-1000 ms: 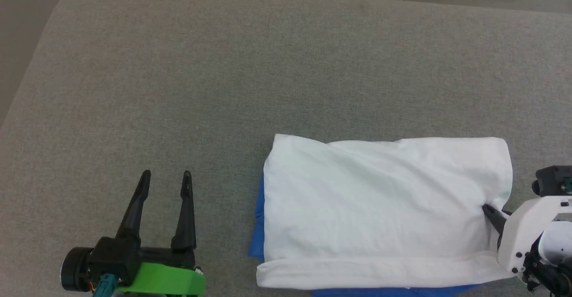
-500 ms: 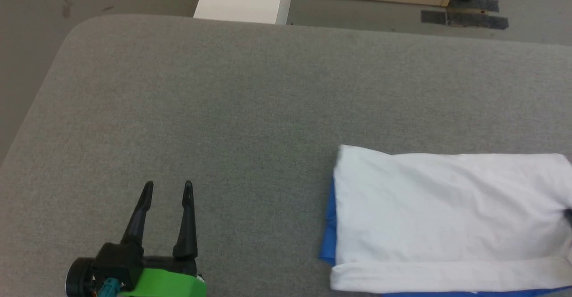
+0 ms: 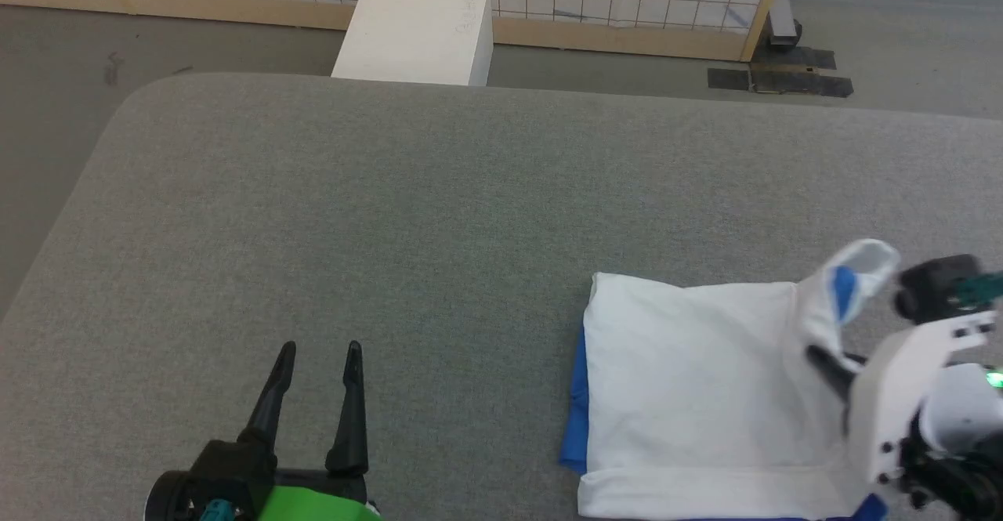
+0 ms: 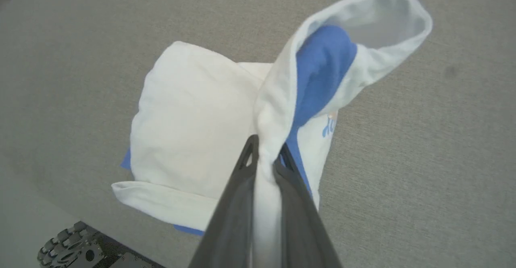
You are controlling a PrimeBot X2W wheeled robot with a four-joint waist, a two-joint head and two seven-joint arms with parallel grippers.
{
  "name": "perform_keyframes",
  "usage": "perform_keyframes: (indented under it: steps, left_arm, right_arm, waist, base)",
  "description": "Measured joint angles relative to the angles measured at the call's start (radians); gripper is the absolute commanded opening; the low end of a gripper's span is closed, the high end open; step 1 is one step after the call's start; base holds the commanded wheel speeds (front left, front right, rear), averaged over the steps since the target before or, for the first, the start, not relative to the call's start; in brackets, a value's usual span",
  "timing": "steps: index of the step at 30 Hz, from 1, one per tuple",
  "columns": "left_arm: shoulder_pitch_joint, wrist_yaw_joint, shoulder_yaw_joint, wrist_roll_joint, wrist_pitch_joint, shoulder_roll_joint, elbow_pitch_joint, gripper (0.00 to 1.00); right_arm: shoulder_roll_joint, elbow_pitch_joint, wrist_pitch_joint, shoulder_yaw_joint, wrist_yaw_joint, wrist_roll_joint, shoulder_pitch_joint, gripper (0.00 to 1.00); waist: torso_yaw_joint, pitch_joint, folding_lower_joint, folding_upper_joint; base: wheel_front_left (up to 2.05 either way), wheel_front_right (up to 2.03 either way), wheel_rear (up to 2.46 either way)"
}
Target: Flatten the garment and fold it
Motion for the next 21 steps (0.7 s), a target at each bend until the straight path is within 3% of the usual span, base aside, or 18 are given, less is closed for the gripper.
perform_keyframes:
  steps: [9,21]
  left_arm:
    - [-0.003,-0.018,-0.013,-0.001,0.0,-0.015,0.016,1.0]
    - [-0.029,-0.036,-0.016,-0.001,0.0,-0.047,0.044,1.0]
  right_arm:
    - [0.034,0.012,0.06,0.219,0.0,0.033,-0.078,0.0]
    - [0.123,0.385,-0.108,0.318,0.0,-0.063,-0.188,0.0]
  waist:
    - [0.026,0.016,0.0,0.0]
    - [0.084,0.062,0.0,0.0]
  base:
    - [0.0,0.0,0.0]
    - [0.0,0.0,0.0]
